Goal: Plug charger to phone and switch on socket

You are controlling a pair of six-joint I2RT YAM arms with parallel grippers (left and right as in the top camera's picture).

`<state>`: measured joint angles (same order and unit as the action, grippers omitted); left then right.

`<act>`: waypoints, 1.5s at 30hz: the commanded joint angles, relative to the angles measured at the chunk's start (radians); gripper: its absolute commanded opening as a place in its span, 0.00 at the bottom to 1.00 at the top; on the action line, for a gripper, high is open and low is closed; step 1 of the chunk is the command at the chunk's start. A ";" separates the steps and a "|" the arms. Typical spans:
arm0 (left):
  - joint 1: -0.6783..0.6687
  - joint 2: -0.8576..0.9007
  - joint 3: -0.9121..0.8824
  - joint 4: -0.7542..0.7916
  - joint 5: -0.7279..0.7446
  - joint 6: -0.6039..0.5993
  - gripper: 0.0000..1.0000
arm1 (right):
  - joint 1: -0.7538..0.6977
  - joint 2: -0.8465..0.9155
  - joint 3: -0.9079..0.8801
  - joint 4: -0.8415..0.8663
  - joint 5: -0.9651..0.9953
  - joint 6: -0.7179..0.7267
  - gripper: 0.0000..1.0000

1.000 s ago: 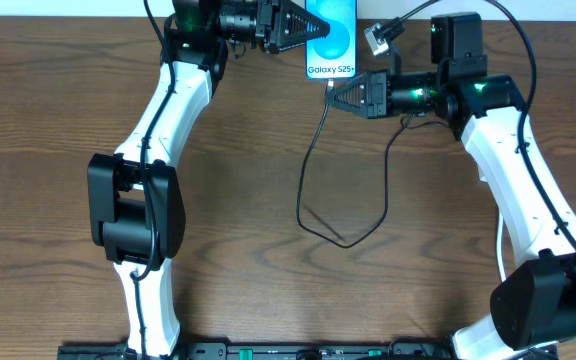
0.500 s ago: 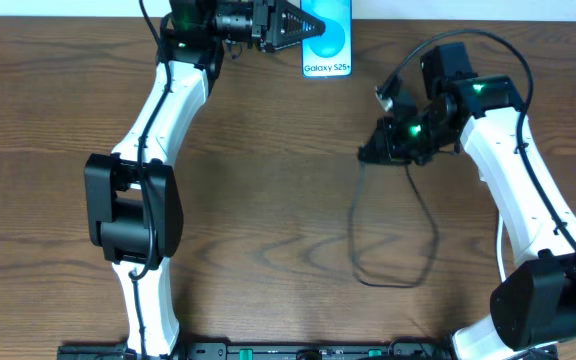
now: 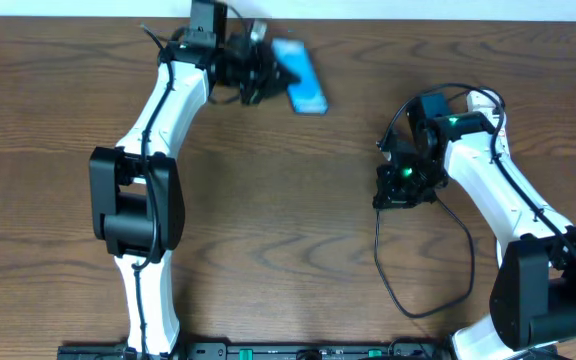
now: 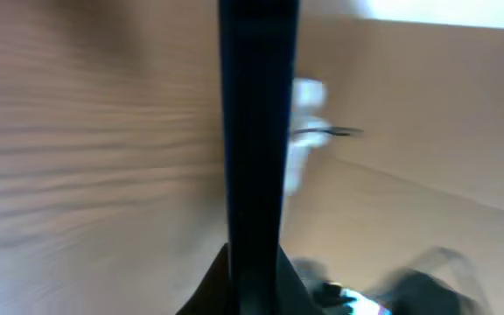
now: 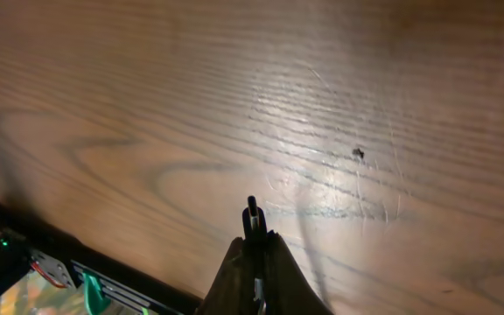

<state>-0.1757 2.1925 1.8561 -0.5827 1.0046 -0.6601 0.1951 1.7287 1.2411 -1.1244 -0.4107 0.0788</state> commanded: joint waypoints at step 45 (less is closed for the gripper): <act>-0.194 -0.004 0.012 -0.460 -0.644 0.427 0.07 | 0.214 0.042 -0.280 0.233 0.333 0.407 0.30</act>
<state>-0.3710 2.2032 1.8557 -1.0401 0.3634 -0.2531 0.4118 1.7672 0.9779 -0.8970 -0.1139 0.4564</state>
